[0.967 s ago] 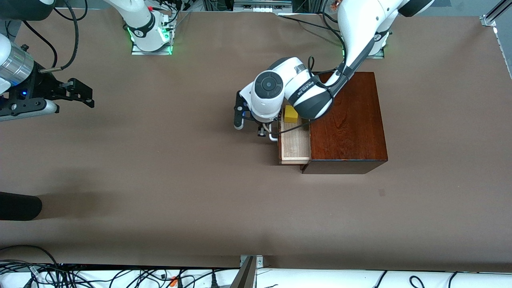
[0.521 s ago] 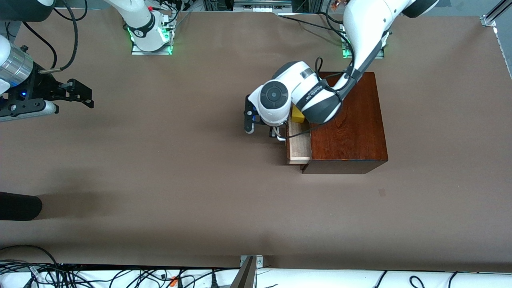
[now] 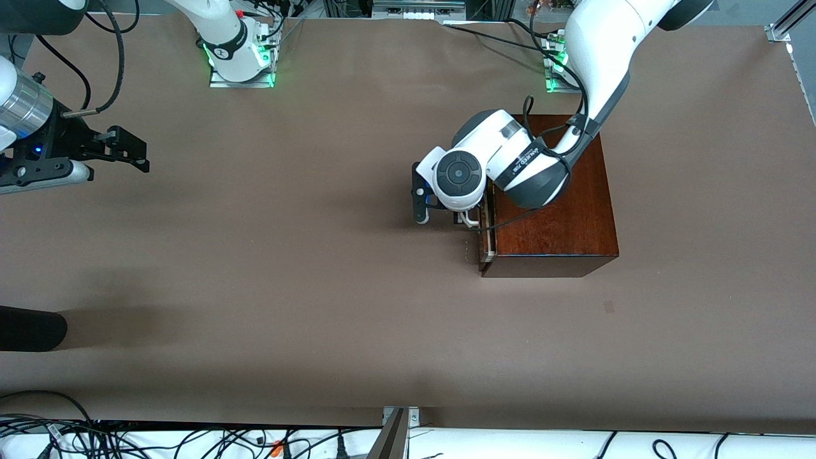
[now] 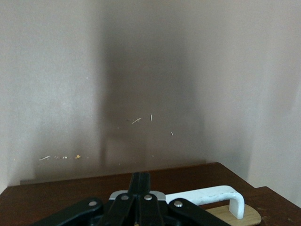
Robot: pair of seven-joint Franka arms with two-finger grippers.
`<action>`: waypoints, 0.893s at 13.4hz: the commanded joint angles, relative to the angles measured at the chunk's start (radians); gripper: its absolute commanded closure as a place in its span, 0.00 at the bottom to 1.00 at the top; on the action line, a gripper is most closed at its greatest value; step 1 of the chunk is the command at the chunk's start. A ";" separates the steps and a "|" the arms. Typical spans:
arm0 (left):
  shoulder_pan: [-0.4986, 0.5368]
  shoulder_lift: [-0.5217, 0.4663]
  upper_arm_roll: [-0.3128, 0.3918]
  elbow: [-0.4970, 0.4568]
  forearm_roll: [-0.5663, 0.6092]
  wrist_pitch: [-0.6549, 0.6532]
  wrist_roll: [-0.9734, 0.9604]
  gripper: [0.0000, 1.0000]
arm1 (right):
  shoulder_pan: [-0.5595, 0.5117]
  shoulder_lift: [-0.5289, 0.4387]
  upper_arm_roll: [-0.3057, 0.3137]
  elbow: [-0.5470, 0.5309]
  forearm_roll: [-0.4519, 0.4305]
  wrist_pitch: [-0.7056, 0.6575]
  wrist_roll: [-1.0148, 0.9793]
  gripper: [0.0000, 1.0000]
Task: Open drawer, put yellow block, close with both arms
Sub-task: 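Push the drawer into the box with the left gripper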
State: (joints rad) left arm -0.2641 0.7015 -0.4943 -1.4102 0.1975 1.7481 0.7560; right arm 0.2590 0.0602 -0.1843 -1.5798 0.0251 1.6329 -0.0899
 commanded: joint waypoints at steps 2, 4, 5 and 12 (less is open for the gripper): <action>0.037 -0.028 0.010 -0.009 0.028 -0.027 0.031 0.99 | -0.001 0.001 0.002 0.007 -0.008 -0.011 0.012 0.00; 0.058 -0.028 0.008 -0.009 0.026 -0.044 0.051 0.99 | -0.001 0.001 0.002 0.011 -0.008 -0.011 0.013 0.00; 0.063 -0.028 0.008 -0.009 0.026 -0.044 0.068 0.99 | -0.001 0.001 0.002 0.011 -0.008 -0.011 0.013 0.00; 0.063 -0.097 -0.003 0.002 0.010 -0.041 0.017 0.00 | -0.001 0.001 0.002 0.011 -0.004 -0.011 0.013 0.00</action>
State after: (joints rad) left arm -0.2184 0.6831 -0.5011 -1.4036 0.1918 1.7329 0.7739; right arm 0.2591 0.0603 -0.1843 -1.5803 0.0251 1.6329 -0.0890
